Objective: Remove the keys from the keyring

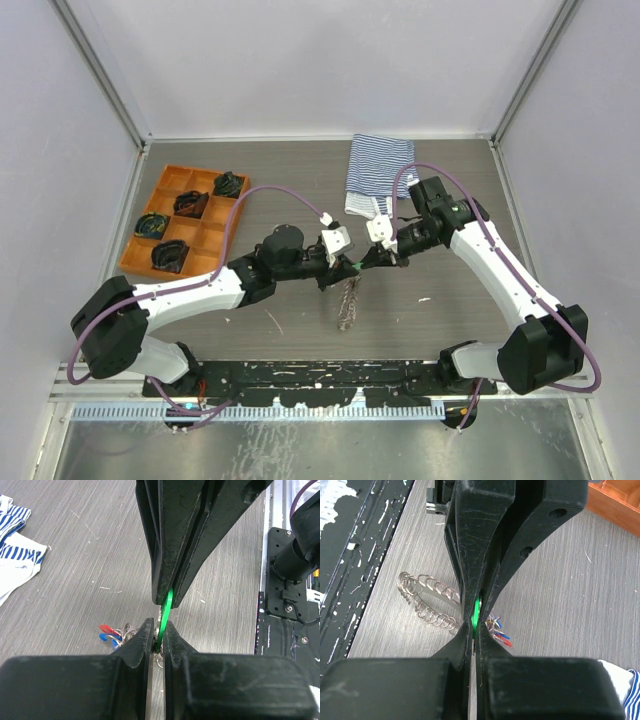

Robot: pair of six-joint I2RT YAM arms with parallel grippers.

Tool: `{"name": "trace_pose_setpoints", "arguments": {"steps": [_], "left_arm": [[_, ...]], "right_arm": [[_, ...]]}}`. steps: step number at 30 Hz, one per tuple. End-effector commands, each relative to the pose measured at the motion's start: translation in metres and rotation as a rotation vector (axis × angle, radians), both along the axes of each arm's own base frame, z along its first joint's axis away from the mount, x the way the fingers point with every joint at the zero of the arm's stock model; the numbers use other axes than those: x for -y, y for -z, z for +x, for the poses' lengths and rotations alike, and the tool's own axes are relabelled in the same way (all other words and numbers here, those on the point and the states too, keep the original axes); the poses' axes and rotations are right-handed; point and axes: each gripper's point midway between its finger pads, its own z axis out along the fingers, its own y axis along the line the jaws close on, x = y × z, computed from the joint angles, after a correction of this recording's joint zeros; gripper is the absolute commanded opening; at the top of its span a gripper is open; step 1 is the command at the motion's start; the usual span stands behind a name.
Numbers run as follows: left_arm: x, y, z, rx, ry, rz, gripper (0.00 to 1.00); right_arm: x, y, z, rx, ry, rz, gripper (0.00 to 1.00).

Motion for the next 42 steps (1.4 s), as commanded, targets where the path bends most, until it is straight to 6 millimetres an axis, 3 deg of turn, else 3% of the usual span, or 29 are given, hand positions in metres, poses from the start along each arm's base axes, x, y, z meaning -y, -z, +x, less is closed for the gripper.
{"name": "trace_pose_setpoints", "arguments": {"steps": [1, 5, 9, 23, 26, 29, 33, 35, 38, 42], "left_arm": [[0.012, -0.048, 0.002, 0.063, 0.025, -0.15, 0.12], [0.014, -0.048, 0.002, 0.056, 0.03, -0.15, 0.22], [0.016, -0.05, 0.002, 0.051, 0.039, -0.147, 0.27], [0.011, -0.033, 0.004, 0.017, 0.041, -0.093, 0.24], [0.011, -0.031, 0.004, 0.011, 0.039, -0.089, 0.19], [0.01, -0.033, 0.006, 0.013, 0.037, -0.093, 0.02], [0.008, -0.038, 0.01, 0.019, 0.023, -0.103, 0.0], [0.006, -0.043, 0.011, 0.028, 0.011, -0.118, 0.0], [0.002, -0.05, 0.014, 0.04, -0.017, -0.145, 0.0], [-0.003, -0.059, 0.012, 0.046, -0.031, -0.194, 0.0]], "right_arm": [[-0.008, -0.018, -0.002, 0.032, -0.03, 0.054, 0.01], [-0.009, -0.018, -0.003, 0.031, -0.033, 0.057, 0.01], [-0.009, -0.018, -0.003, 0.03, -0.036, 0.056, 0.01], [-0.01, -0.02, -0.005, 0.029, -0.042, 0.061, 0.01], [-0.01, -0.02, -0.006, 0.024, -0.043, 0.062, 0.01], [-0.01, -0.019, -0.006, 0.022, -0.043, 0.061, 0.01], [-0.011, -0.019, -0.008, 0.017, -0.051, 0.07, 0.01], [-0.011, -0.018, -0.007, 0.01, -0.048, 0.073, 0.05], [-0.009, -0.025, -0.004, -0.008, -0.025, 0.104, 0.25], [0.002, -0.042, 0.002, -0.029, 0.041, 0.169, 0.43]]}}
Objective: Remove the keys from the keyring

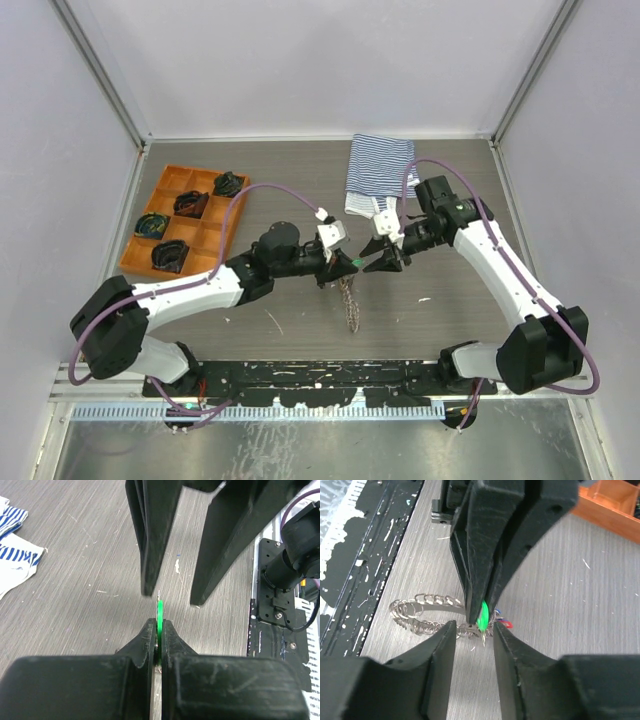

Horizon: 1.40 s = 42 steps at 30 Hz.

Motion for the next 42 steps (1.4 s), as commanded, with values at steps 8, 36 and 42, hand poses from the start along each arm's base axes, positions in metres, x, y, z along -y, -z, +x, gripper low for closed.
{"name": "trace_pose_setpoints", "arguments": {"steps": [8, 36, 42], "left_arm": [[-0.008, -0.065, 0.008, 0.08, -0.084, -0.244, 0.0], [0.004, -0.121, 0.009, 0.076, -0.178, -0.45, 0.0], [0.004, -0.123, 0.005, 0.121, -0.271, -0.438, 0.0]], "right_arm": [[0.019, -0.043, 0.003, 0.005, 0.156, 0.248, 0.58], [0.013, -0.026, 0.003, -0.079, 0.12, 0.329, 0.48], [0.01, -0.026, -0.001, -0.086, 0.086, 0.358, 0.45]]}}
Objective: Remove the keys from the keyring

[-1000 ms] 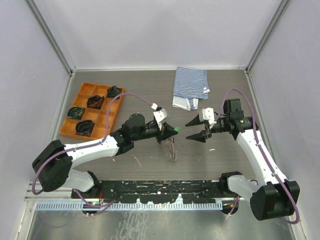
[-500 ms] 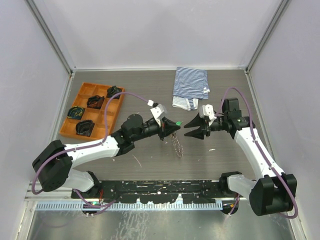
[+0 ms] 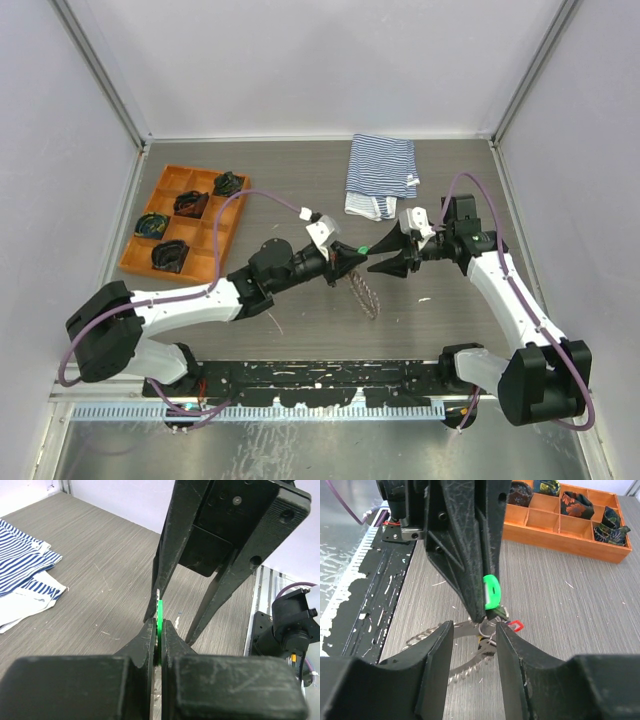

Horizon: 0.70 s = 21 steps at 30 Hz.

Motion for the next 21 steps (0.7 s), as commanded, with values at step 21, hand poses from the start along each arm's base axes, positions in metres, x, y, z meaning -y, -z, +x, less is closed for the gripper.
{"name": "trace_pose_setpoints", "arguments": {"steps": [21], "left_arm": [[-0.004, -0.094, 0.013, 0.131, -0.269, -0.234, 0.0]], "right_arm": [[-0.01, -0.025, 0.001, -0.018, -0.091, 0.092, 0.33]]}}
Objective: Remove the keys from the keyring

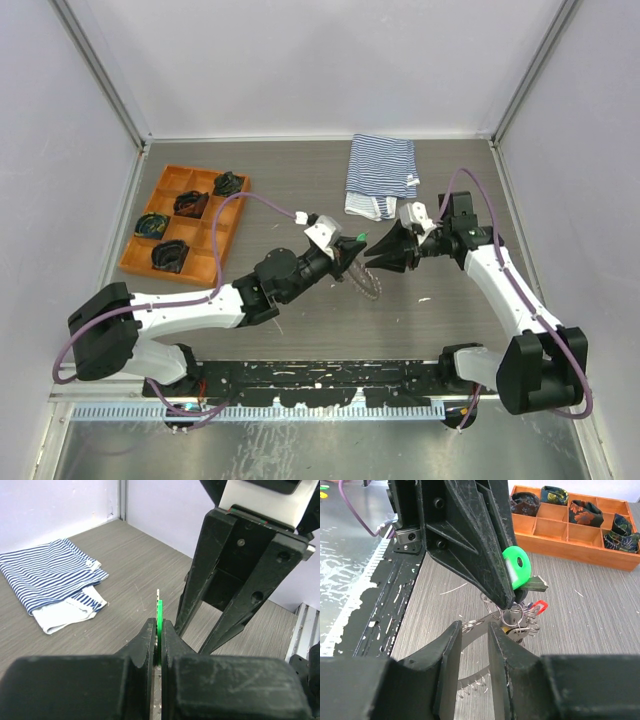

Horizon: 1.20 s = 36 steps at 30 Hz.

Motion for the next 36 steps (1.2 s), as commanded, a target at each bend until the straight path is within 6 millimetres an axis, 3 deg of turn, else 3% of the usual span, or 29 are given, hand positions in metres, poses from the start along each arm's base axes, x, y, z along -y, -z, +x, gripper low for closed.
{"name": "trace_pose_setpoints", "arguments": {"steps": [1, 6, 17, 36], "left_arm": [[0.002, -0.072, -0.002, 0.088, 0.003, -0.182, 0.0], [0.0, -0.078, -0.002, 0.114, -0.001, -0.157, 0.0], [0.002, -0.07, -0.002, 0.14, -0.013, -0.143, 0.0], [0.008, -0.067, -0.003, 0.118, 0.006, -0.164, 0.0]], "right_arm": [[-0.007, -0.022, 0.001, 0.031, -0.048, 0.04, 0.33], [-0.009, -0.02, 0.007, 0.028, -0.041, 0.015, 0.33], [-0.008, -0.012, 0.017, 0.0, -0.035, -0.018, 0.33], [-0.012, -0.014, 0.009, 0.001, -0.074, 0.008, 0.29]]}}
